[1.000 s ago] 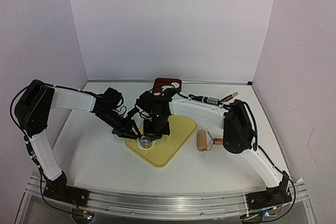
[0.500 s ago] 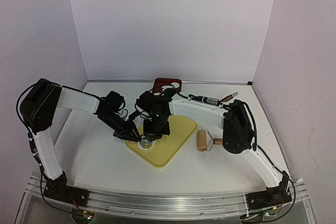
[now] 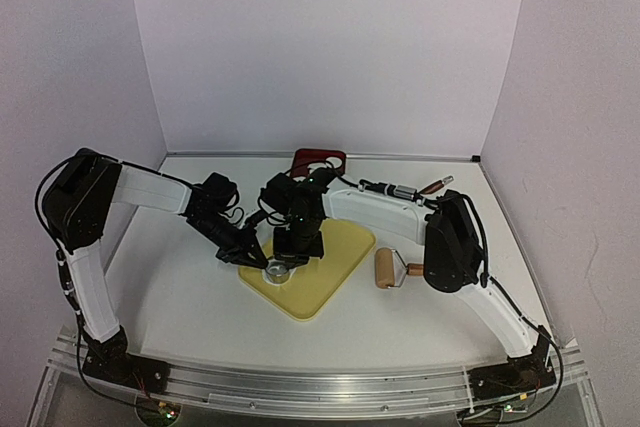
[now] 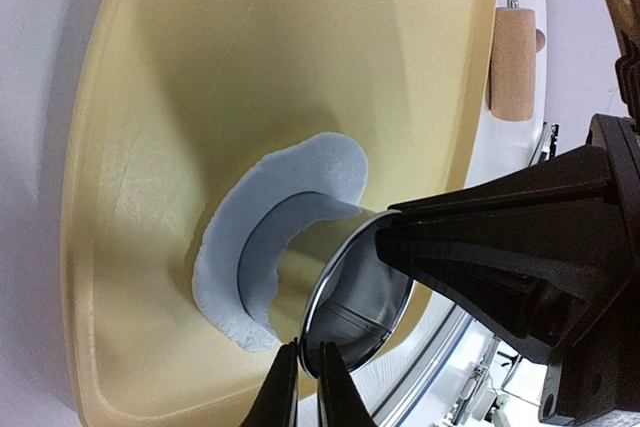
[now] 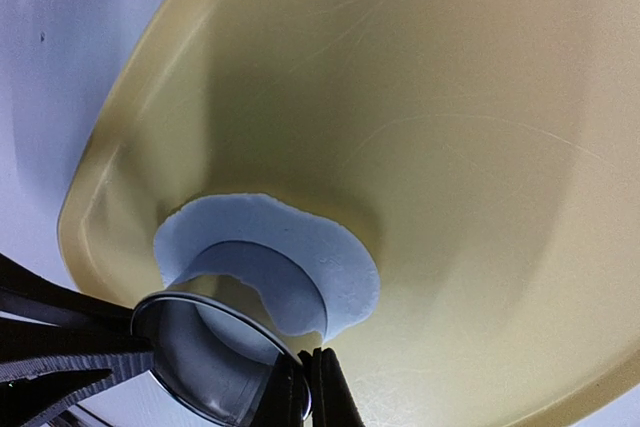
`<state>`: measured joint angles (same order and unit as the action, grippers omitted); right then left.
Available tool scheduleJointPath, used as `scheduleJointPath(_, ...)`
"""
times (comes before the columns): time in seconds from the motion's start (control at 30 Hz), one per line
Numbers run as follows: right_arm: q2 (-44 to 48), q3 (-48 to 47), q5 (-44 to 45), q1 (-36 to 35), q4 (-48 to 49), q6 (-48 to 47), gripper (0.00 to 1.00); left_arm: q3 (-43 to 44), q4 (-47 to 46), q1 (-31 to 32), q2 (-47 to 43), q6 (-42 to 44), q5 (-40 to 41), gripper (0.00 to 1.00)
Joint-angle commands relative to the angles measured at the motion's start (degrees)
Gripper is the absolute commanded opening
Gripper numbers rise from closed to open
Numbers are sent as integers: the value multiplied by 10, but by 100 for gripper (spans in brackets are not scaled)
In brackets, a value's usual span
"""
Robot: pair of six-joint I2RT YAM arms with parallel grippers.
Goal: Roll out the dumpling wrappers from the dough
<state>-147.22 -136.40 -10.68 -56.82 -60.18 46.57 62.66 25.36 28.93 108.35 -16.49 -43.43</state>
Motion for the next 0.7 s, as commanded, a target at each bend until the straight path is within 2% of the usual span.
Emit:
scheduleJointPath(0.0,-52,22,-20,-3,-10,-2,0,7,2,7,36,22,44,2)
scheduleJointPath(0.67,-101,35,-56,0,-10,9,0,2,35,6,99,23,120,0)
